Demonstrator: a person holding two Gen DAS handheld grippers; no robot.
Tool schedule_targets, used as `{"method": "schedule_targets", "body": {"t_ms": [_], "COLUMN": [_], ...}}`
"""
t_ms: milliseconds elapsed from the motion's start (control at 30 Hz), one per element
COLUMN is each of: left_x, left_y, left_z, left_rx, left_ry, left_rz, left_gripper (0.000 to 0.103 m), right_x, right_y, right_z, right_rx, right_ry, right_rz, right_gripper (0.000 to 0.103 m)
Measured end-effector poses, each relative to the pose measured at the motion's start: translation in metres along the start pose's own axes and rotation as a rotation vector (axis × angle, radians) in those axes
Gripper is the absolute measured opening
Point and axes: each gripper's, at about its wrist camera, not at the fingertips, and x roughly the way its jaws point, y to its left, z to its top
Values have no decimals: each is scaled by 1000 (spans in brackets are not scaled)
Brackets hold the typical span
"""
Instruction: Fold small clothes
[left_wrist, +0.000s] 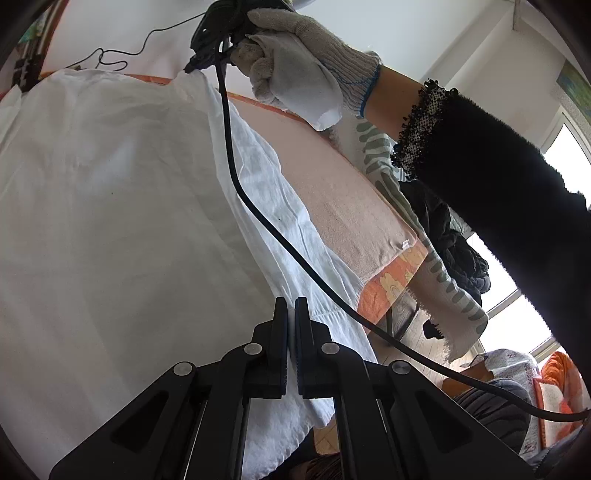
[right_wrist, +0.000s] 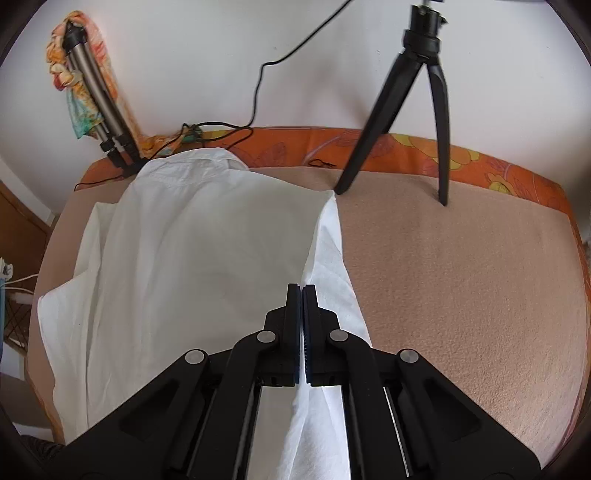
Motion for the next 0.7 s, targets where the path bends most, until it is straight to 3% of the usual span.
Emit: {"method": "schedule_targets", "body": {"t_ms": [233,300,333,367,433,533,600,700], "left_x": [7,6,6,5,4,0,-1,-2], "left_y": [5,7,7,7,8,6,4,2], "left_z": [-12,-15,-15,-15,-14,-13,-13,-15], "left_rx": [-30,-40,-38,-31,-28,-23,-24,-21], "left_ry": [15,18,20,21,24,9,2,-9], "left_rz": [42,44,44,46,46,50,53,62], "left_gripper": [2,2,2,2,2,2,2,2], "right_x": [35,28,18,5,-25,-60,-68,-57], "right_y": [66,73,71,68,54,18,-11,-57], "right_z": [-11,-14,-16,-19,-28,-50,-69,-95], "right_rx": [-110,-111,-109,-112,-102,-49,-1,132], "right_ry": [79,84,71,45,-17,-62,-50,10], "right_rz": [61,65,79,71,38,-4,-96,-48], "right_gripper": [3,9,17,33,49,49,50,50]}}
